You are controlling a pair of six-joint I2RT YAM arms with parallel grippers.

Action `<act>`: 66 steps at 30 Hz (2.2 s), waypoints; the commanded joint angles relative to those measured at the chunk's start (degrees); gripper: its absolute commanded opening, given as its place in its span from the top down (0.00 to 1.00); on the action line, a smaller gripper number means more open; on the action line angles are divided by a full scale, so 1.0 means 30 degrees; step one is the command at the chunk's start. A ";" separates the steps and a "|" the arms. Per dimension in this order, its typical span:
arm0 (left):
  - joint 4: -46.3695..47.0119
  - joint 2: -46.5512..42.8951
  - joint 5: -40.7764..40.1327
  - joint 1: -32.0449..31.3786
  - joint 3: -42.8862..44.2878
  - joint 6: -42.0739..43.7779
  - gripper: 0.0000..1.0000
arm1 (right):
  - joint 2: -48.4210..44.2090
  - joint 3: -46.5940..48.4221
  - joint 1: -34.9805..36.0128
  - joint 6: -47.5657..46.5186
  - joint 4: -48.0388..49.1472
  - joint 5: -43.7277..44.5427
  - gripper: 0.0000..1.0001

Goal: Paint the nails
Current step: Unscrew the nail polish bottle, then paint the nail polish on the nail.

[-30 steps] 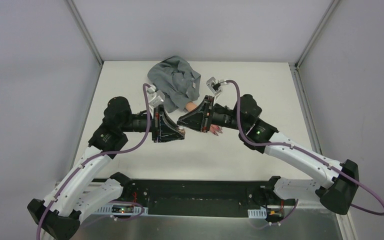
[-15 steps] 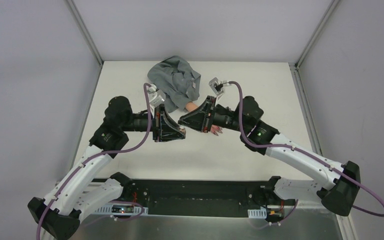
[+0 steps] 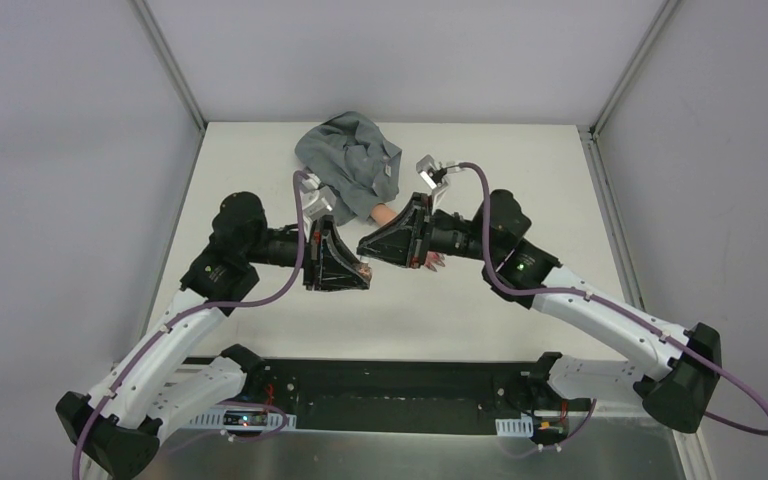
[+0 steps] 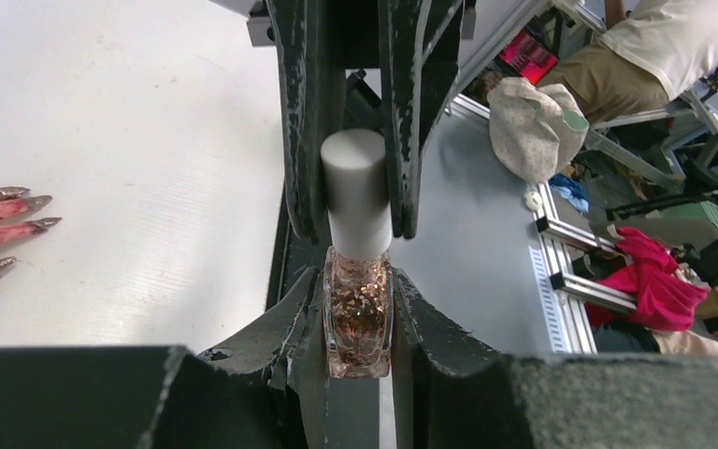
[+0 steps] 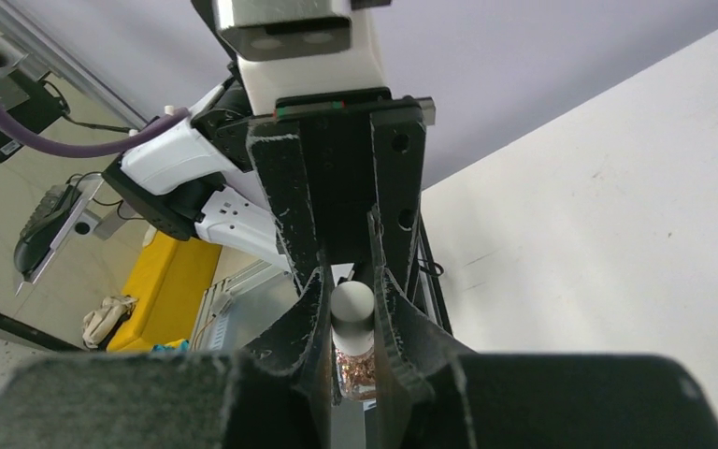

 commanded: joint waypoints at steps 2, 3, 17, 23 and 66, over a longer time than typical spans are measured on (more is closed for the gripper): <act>0.0193 -0.0158 0.1343 -0.0327 0.0398 0.0408 1.00 | -0.0546 0.1172 -0.0116 0.0244 0.2703 -0.1698 1.00; 0.0193 -0.0216 0.1353 -0.0353 0.0387 0.0423 1.00 | -0.0485 0.1216 -0.0100 0.0308 0.2845 -0.1873 1.00; 0.0195 -0.0422 -0.0615 -0.0357 0.0180 0.0236 1.00 | -0.1257 0.0538 -0.0117 0.1133 0.3825 -0.0731 1.00; 0.0209 -0.0447 -0.0845 -0.0357 0.0149 0.0219 1.00 | -0.1904 -0.0006 -0.0098 0.1079 0.4035 0.0240 1.00; -0.2090 -0.0396 -0.7362 0.1787 -0.0062 0.1667 1.00 | -0.5240 -1.2766 0.1288 -0.0960 0.2880 2.2989 1.00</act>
